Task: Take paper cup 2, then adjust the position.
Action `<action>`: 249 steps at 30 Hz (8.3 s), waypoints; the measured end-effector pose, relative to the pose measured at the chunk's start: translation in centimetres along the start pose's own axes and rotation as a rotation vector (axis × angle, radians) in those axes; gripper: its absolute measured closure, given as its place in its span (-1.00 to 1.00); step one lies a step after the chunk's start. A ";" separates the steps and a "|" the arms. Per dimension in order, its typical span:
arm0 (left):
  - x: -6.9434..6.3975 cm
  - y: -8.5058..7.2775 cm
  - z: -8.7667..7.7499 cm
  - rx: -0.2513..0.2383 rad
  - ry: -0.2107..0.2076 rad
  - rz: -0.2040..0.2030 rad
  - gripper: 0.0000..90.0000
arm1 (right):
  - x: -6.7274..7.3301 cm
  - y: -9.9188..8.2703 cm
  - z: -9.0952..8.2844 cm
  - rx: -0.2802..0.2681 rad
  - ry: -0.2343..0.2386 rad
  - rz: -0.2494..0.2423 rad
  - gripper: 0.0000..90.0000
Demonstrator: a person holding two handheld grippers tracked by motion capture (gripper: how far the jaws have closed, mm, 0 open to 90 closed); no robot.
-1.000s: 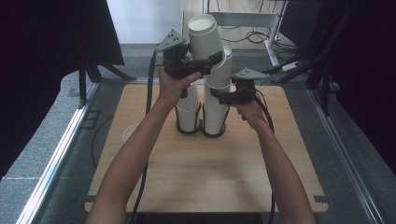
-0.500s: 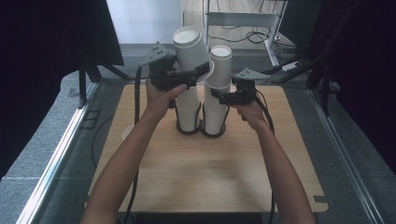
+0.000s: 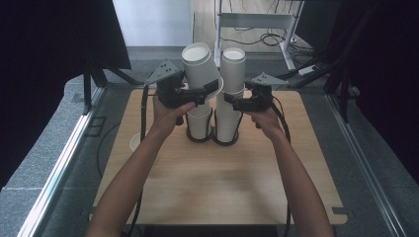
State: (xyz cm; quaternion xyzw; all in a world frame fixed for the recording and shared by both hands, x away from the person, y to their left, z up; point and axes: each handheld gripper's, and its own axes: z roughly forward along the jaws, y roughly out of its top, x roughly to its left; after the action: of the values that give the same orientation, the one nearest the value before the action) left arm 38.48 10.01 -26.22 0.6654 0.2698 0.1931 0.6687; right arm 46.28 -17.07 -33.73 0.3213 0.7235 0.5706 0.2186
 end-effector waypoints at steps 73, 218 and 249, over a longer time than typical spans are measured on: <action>-3.7 -12.6 -4.2 0.139 -0.029 -0.002 -0.67 | 3.4 -8.3 -6.1 -0.068 0.034 -0.011 -0.72; -8.1 -23.4 0.0 0.598 0.068 0.262 -0.72 | 10.4 -15.0 -5.8 -0.073 0.280 0.157 -0.77; -5.7 -21.8 -0.3 0.614 0.131 0.261 -0.71 | 6.6 -8.7 -7.2 0.276 0.276 -0.182 -0.80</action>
State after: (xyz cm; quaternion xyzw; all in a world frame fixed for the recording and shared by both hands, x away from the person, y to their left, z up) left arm 31.60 5.85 -47.31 0.8506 0.2706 0.2292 0.3882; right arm 34.88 -18.53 -39.94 0.2005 0.8439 0.4825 0.1220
